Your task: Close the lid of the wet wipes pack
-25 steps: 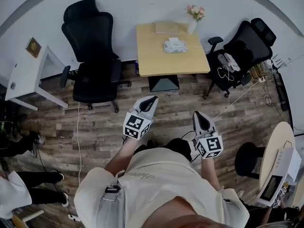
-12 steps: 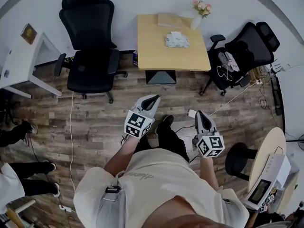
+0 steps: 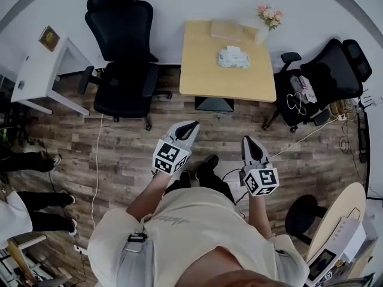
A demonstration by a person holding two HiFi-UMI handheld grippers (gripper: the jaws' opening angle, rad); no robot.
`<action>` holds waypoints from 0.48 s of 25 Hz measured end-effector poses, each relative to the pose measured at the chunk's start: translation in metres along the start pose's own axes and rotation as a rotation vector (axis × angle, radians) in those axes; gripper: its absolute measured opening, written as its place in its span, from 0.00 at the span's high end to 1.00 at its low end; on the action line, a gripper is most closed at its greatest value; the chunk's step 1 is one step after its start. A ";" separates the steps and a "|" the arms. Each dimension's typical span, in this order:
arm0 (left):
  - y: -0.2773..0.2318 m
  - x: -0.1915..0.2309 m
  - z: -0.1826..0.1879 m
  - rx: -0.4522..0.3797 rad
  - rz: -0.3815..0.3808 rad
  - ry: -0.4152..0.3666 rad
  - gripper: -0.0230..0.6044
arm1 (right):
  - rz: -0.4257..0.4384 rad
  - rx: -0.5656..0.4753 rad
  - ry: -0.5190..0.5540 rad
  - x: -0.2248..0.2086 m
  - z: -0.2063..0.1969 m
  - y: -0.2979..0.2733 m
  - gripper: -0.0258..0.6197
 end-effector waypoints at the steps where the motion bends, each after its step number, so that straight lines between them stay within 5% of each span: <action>1: -0.010 0.002 0.007 -0.006 0.003 -0.011 0.94 | -0.001 -0.006 0.005 -0.009 0.001 -0.005 0.96; 12: -0.132 -0.003 0.084 -0.111 -0.027 -0.105 0.94 | -0.018 -0.005 0.063 -0.125 -0.002 -0.043 0.96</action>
Point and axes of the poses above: the fingertips, and each gripper's own axes: y backward along the fingers, x to its left, z out of its top, the point moved 3 cm from there along y, backward along the fingers, and after that the axes turned 2 degrees about y, right-handed, at the moved point
